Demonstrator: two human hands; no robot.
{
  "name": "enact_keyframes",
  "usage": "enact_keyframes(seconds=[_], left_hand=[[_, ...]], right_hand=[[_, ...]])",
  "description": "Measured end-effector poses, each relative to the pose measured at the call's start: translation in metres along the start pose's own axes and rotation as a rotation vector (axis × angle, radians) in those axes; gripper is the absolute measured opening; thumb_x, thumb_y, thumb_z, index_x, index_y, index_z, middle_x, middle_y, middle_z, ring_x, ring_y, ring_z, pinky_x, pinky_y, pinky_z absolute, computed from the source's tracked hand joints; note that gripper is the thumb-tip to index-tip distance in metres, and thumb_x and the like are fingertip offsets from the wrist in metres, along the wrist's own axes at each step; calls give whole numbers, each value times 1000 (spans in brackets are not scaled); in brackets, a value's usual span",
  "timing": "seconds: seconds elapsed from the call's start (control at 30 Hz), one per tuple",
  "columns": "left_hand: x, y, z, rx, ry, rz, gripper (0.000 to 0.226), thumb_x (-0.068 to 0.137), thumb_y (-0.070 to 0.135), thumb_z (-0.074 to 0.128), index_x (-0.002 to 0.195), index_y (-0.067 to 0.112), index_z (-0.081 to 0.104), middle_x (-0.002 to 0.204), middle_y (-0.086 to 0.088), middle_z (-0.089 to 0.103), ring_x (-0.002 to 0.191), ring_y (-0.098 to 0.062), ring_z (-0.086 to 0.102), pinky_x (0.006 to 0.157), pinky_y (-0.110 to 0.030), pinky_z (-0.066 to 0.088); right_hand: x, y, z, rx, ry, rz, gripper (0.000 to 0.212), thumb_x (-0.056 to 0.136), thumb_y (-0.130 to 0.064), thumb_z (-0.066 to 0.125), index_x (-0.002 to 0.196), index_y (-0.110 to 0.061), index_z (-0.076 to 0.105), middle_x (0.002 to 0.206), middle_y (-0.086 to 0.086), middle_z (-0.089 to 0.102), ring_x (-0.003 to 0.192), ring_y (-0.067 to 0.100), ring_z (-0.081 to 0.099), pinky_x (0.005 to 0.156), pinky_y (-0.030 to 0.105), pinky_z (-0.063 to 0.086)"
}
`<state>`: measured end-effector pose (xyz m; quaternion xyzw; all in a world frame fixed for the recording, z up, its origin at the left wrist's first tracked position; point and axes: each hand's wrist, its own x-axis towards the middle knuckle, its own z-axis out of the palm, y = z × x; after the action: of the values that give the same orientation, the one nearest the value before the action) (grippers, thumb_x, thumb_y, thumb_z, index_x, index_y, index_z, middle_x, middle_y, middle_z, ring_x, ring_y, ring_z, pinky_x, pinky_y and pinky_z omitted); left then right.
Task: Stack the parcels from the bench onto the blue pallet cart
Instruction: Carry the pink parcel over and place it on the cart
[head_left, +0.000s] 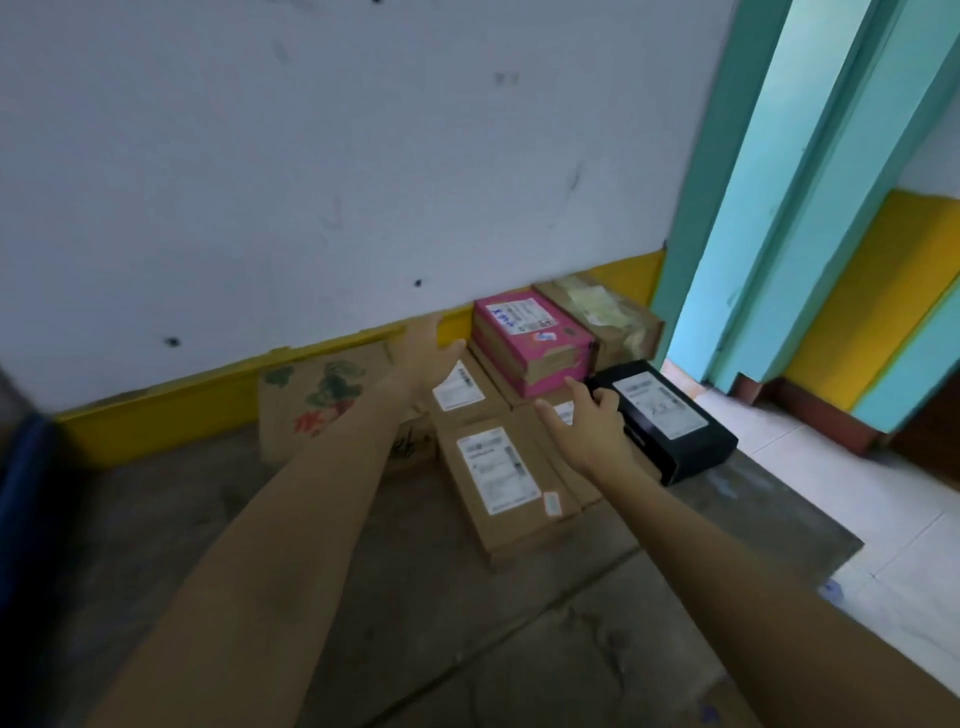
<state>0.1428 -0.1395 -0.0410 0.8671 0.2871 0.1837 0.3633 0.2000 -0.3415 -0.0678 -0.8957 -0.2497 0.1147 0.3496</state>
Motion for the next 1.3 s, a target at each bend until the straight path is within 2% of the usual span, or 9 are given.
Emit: enact_keyframes(seconds=[0.2, 0.37, 0.47, 0.57, 0.67, 0.83, 1.07, 1.2, 1.3], left_hand=[[110, -17, 52, 3, -15, 13, 49, 93, 18, 52, 138, 6, 38, 142, -16, 42, 131, -28, 39, 97, -24, 29], [177, -31, 80, 45, -72, -25, 53, 94, 25, 51, 142, 11, 32, 142, -19, 35, 131, -32, 37, 108, -41, 33], [204, -42, 96, 50, -115, 11, 49, 94, 23, 52, 139, 12, 37, 140, -16, 39, 131, -29, 39, 107, -40, 37], [219, -54, 108, 16, -135, -40, 51, 95, 26, 50, 142, 16, 33, 145, -14, 30, 130, -28, 39, 100, -36, 42], [226, -62, 111, -55, -132, -87, 53, 95, 30, 50, 143, 19, 32, 145, -13, 21, 129, -30, 39, 98, -36, 45], [224, -66, 110, -93, -87, -83, 56, 90, 32, 58, 139, 19, 35, 141, -11, 23, 127, -30, 39, 100, -41, 46], [189, -71, 87, -159, -30, -151, 67, 84, 38, 65, 139, 15, 34, 138, -12, 21, 107, -19, 41, 85, -24, 43], [160, -60, 59, -171, 20, -140, 62, 83, 36, 67, 132, 9, 41, 132, -14, 38, 106, -21, 53, 84, -30, 52], [130, -48, 31, -193, 50, -149, 57, 84, 36, 65, 126, 7, 41, 122, -14, 56, 99, -23, 62, 76, -32, 56]], right_hand=[[90, 12, 27, 147, 8, 69, 64, 91, -47, 47, 145, -22, 23, 150, 15, 9, 136, 37, 23, 108, 49, 31], [138, 20, 49, 246, 26, 98, 66, 91, -45, 50, 146, -25, 20, 149, 11, 7, 133, 34, 30, 106, 44, 35], [158, 22, 65, 340, 57, 125, 73, 90, -48, 50, 149, -30, 11, 153, 4, 1, 136, 30, 30, 106, 39, 33], [167, 23, 80, 428, 83, 150, 74, 90, -48, 50, 148, -35, 7, 156, 0, -2, 141, 26, 22, 108, 40, 30], [172, 22, 91, 411, 117, 144, 75, 90, -47, 50, 148, -36, 3, 158, -2, -4, 144, 23, 13, 110, 41, 26], [173, 19, 98, 427, 161, 161, 79, 90, -44, 51, 149, -30, 1, 159, -2, -4, 144, 24, 8, 114, 42, 19], [153, 13, 88, 496, 192, 167, 76, 90, -42, 53, 149, -24, 8, 156, 2, 18, 141, 27, 20, 115, 47, 21], [130, -4, 77, 472, 191, 142, 75, 90, -45, 52, 149, -26, 9, 156, 0, 18, 140, 29, 19, 113, 44, 22], [107, -21, 63, 452, 191, 88, 73, 90, -45, 50, 149, -27, 10, 156, 0, 19, 140, 31, 18, 112, 45, 21]])
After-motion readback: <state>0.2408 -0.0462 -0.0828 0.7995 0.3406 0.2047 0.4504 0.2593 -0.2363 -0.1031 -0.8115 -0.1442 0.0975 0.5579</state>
